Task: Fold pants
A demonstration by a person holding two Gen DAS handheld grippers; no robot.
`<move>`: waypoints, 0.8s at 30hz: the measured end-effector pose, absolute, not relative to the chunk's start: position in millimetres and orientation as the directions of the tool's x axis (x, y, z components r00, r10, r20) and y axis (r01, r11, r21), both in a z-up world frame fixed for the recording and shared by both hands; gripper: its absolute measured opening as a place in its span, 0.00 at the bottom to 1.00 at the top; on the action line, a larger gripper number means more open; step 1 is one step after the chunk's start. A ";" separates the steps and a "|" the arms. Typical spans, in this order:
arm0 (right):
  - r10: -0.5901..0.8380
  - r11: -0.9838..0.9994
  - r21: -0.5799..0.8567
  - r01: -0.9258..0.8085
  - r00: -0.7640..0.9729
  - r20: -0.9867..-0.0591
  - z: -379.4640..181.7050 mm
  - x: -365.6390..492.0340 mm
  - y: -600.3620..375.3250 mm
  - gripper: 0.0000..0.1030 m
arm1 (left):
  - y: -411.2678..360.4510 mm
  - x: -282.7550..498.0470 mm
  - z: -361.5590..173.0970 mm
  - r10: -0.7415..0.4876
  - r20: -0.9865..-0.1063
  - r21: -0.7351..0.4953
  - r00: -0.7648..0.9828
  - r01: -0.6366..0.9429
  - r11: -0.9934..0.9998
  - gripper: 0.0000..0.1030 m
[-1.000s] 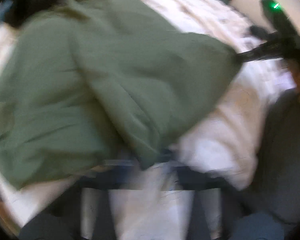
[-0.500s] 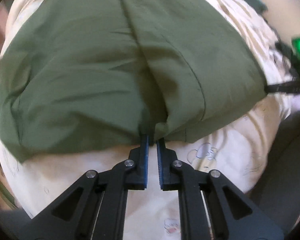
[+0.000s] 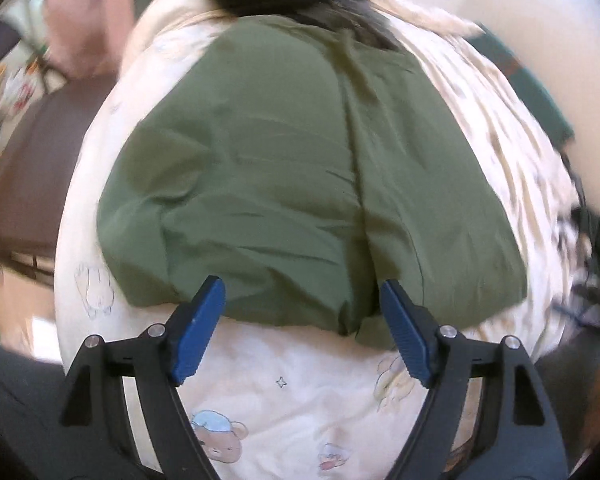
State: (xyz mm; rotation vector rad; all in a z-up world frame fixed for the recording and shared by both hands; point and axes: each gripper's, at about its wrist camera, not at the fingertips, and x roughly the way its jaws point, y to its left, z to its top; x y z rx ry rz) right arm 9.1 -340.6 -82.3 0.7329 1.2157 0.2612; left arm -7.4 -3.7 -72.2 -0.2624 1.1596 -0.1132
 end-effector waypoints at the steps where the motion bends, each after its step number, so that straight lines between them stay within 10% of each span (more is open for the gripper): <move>1: 0.601 0.691 0.689 0.219 0.355 -0.716 -93.6 4.9 -332.1 0.74 | -3.1 -8.1 -73.4 -0.232 -0.889 -0.278 0.396 -0.062 0.959 0.75; 7: 0.737 0.443 0.807 0.390 0.354 -0.576 -194.9 -5.5 -274.4 0.74 | 0.9 -5.9 -75.1 -0.228 -0.883 -0.290 0.410 -0.095 0.952 0.75; 24: 0.268 0.266 0.775 0.574 0.728 -0.631 -196.5 12.3 -389.3 0.71 | -1.8 -7.9 -78.6 -0.199 -0.874 -0.244 0.443 -0.047 0.969 0.75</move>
